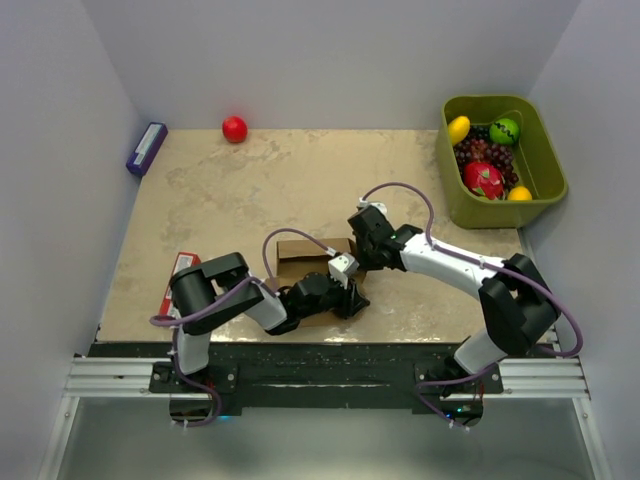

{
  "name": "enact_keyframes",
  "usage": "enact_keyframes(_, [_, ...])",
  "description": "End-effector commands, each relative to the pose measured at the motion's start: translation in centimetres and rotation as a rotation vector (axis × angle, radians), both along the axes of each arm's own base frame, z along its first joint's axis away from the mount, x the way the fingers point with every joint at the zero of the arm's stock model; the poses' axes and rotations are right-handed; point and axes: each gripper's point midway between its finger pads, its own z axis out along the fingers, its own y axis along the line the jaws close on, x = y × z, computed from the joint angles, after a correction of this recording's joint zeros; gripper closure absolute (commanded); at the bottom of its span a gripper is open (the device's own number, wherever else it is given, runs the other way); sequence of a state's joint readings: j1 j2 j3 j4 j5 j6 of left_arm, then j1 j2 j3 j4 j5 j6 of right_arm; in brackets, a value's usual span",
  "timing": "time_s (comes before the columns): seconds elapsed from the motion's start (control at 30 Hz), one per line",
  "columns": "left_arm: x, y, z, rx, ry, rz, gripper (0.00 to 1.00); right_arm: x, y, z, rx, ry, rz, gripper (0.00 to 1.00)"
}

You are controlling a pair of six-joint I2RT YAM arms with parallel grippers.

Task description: Fold the paper box

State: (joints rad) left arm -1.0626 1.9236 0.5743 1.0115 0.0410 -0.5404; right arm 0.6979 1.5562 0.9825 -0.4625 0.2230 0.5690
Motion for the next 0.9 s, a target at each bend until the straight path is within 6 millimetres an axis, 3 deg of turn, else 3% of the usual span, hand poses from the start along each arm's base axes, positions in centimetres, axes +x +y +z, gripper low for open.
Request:
enact_keyframes(0.0, [0.1,-0.3,3.2,-0.067,-0.028,0.003,0.62,-0.9,-2.1,-1.2,-0.087,0.009,-0.054,1.0])
enact_keyframes(0.07, [0.1,-0.3,5.2,-0.1,-0.046,0.002,0.51,-0.9,-2.4,-0.9,-0.098,0.004,-0.057,1.0])
enact_keyframes(0.17, [-0.3,0.4,7.2,-0.117,-0.057,0.006,0.41,-0.9,-2.6,-0.8,-0.103,0.0,-0.057,1.0])
enact_keyframes(0.33, [-0.9,3.9,8.3,-0.093,-0.057,0.074,0.36,-0.8,-2.5,-0.8,-0.108,-0.002,-0.051,1.0])
enact_keyframes(0.57, [-1.1,9.1,12.0,0.004,-0.106,0.15,0.3,-0.6,-2.6,-0.6,-0.119,-0.008,-0.046,1.0])
enact_keyframes(0.63, [-0.5,10.2,12.9,0.025,-0.097,0.171,0.3,-0.6,-2.6,-0.5,-0.12,-0.009,-0.045,1.0])
enact_keyframes(0.7, [0.9,12.6,13.1,0.06,-0.058,0.228,0.3,-0.6,-2.6,-0.4,-0.12,-0.009,-0.043,1.0])
enact_keyframes(0.83, [4.3,15.6,16.9,0.072,-0.063,0.317,0.28,-0.5,-2.5,-0.4,-0.115,-0.01,-0.038,1.0])
enact_keyframes(0.87, [5.2,16.8,17.0,0.098,-0.053,0.337,0.28,-0.6,-2.5,-0.4,-0.116,-0.008,-0.038,1.0])
